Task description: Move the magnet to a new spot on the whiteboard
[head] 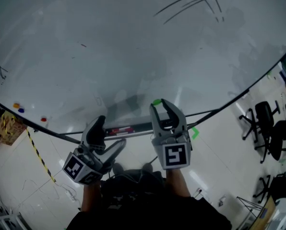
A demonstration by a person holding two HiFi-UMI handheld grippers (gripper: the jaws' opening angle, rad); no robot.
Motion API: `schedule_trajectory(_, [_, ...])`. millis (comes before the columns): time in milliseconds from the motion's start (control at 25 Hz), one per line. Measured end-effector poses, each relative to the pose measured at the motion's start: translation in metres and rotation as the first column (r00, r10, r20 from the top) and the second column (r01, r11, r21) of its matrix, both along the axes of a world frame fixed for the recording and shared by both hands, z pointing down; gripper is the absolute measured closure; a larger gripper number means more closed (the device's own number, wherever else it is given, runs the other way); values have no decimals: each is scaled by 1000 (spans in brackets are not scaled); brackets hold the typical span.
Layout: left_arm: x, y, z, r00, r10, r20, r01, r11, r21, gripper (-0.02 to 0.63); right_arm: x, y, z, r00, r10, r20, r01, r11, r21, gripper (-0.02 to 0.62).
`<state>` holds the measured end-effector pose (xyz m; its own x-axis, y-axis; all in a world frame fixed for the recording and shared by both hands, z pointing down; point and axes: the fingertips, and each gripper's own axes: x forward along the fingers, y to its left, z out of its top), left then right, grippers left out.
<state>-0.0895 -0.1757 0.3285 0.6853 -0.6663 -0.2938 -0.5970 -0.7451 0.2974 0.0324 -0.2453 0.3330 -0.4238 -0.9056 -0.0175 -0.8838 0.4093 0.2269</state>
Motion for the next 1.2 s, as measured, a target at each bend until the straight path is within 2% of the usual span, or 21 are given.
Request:
schedule_trajectory(400, [9, 6, 1, 1000, -2, -15, 2, 1000, -3, 201, 8, 16, -8, 998, -60, 33, 60, 998, 5, 443])
schedule_trajectory(760, [12, 11, 2, 1000, -3, -1, 3, 1000, 3, 201, 5, 21, -7, 997, -79, 22, 79, 997, -2, 443])
schedule_trajectory(1200, [10, 20, -1, 1000, 3, -22, -3, 1000, 12, 201, -1, 31, -6, 995, -96, 8, 96, 995, -6, 443])
